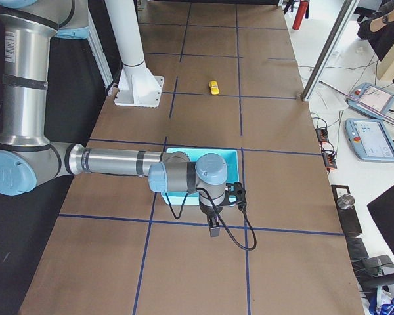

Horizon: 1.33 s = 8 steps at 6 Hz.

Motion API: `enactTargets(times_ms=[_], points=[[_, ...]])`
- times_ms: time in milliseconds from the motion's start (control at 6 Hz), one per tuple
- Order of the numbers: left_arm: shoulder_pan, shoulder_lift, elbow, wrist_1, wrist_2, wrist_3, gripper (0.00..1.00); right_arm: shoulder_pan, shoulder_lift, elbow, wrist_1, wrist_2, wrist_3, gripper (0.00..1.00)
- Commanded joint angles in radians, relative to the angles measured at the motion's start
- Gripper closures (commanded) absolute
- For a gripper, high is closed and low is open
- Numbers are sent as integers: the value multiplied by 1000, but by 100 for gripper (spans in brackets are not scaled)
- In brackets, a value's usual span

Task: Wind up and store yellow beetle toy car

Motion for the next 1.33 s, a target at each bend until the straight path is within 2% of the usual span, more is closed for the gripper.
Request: enactTargets(times_ms=[0, 333, 667, 833, 1167], points=[[161, -131, -63, 23, 0, 1, 0, 0, -5, -2, 0, 0, 0, 0], [335, -312, -75, 28, 3, 7, 0, 0, -7, -3, 0, -1, 0, 0], [570, -501, -75, 32, 27, 8, 0, 0, -10, -3, 0, -1, 0, 0], [623, -546, -81, 37, 105, 10, 0, 0, -13, -5, 2, -1, 0, 0], [772, -551, -89, 46, 148, 68, 0, 0, -16, -5, 2, -1, 0, 0]])
